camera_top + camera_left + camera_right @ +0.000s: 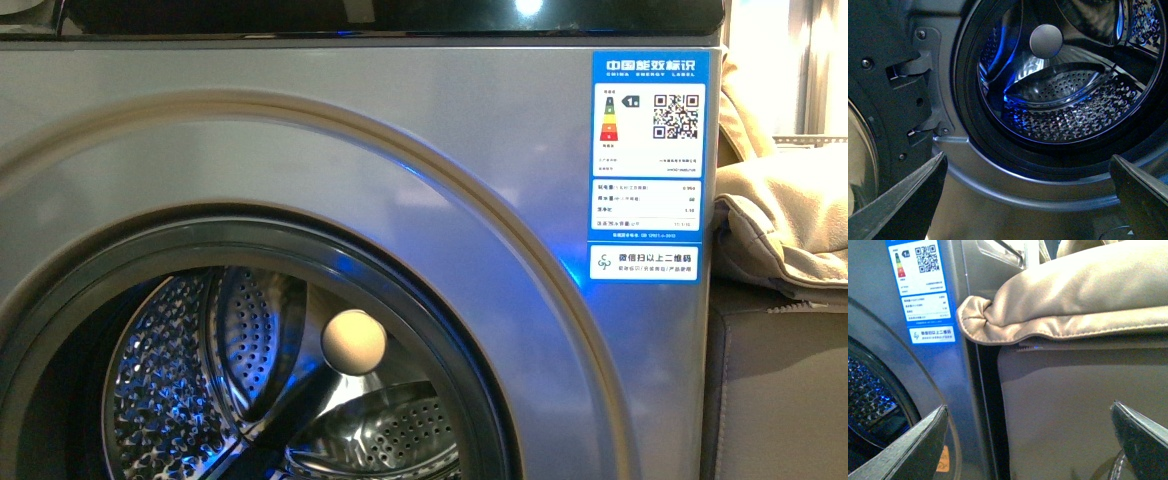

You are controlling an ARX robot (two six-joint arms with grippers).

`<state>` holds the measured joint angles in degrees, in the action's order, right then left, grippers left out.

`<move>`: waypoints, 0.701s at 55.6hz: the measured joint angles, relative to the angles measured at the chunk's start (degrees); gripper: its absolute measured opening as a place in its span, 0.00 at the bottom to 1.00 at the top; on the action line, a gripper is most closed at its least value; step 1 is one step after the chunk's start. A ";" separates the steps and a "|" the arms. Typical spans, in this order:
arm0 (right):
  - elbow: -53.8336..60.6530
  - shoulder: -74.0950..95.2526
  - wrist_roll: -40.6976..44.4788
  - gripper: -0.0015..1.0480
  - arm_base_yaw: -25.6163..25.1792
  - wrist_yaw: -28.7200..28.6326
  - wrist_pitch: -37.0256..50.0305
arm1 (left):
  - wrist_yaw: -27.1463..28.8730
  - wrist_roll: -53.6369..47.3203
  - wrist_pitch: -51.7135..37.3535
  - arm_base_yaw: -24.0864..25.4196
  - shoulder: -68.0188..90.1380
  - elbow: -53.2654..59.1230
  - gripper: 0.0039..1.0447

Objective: Put clothes into washing machine

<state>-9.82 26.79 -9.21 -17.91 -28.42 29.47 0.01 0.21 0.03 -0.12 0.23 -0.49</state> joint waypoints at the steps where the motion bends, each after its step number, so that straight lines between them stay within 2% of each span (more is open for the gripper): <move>1: -0.79 1.38 0.00 0.93 -0.68 -0.59 0.74 | 0.00 0.00 0.00 0.00 0.00 0.00 0.94; 9: -8.20 11.96 -0.59 0.93 -6.01 -4.11 5.90 | 0.00 0.00 0.00 0.00 0.00 0.00 0.94; 16: -14.16 17.66 -2.14 0.93 -9.07 -5.38 4.55 | 0.00 0.00 0.00 0.00 -0.02 0.00 0.94; 30: -27.47 27.65 -5.51 0.93 -17.05 -12.96 -13.73 | 0.00 0.00 0.00 0.00 0.00 0.00 0.94; 39: -33.33 35.65 -0.61 0.93 -23.12 -16.94 -24.13 | 0.00 0.00 0.00 0.00 0.00 0.00 0.94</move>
<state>-43.16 62.43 -9.82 -41.04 -45.36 5.34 0.01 0.21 0.03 -0.12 0.23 -0.49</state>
